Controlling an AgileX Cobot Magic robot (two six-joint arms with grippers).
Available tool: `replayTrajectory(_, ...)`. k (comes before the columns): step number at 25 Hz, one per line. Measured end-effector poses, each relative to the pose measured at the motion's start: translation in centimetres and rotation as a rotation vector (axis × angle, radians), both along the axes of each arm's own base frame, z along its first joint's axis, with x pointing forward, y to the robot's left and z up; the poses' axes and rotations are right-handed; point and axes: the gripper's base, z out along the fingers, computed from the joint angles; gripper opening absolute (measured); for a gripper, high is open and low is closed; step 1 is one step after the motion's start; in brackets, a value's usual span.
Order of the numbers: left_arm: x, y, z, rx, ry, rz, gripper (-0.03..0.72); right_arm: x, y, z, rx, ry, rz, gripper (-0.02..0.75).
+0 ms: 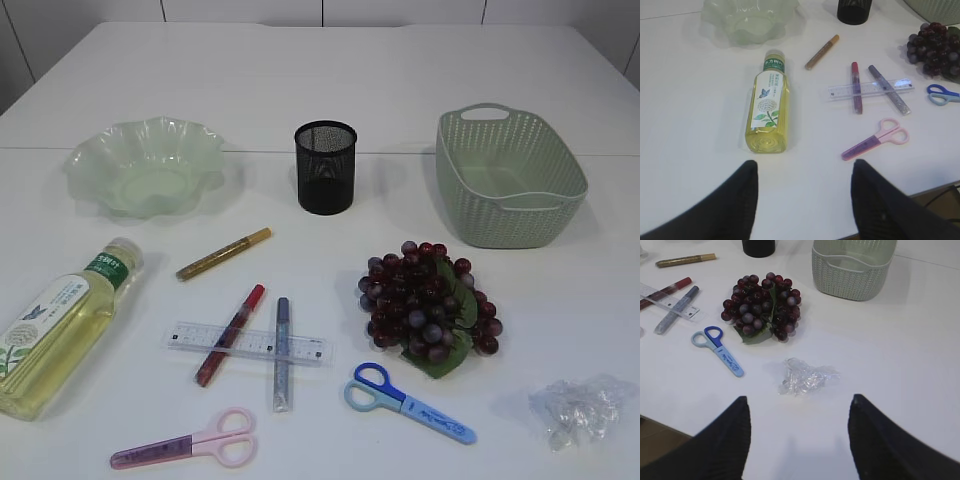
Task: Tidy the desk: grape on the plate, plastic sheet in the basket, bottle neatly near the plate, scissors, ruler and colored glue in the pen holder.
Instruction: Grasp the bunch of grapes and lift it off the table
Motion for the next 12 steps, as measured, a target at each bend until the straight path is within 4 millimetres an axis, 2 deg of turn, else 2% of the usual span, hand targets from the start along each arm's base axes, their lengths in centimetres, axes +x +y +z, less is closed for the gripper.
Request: replayTrajectory(12, 0.00, 0.00, 0.00, 0.000, 0.000, 0.000, 0.435, 0.00, 0.00, 0.00, 0.000, 0.000, 0.000, 0.484)
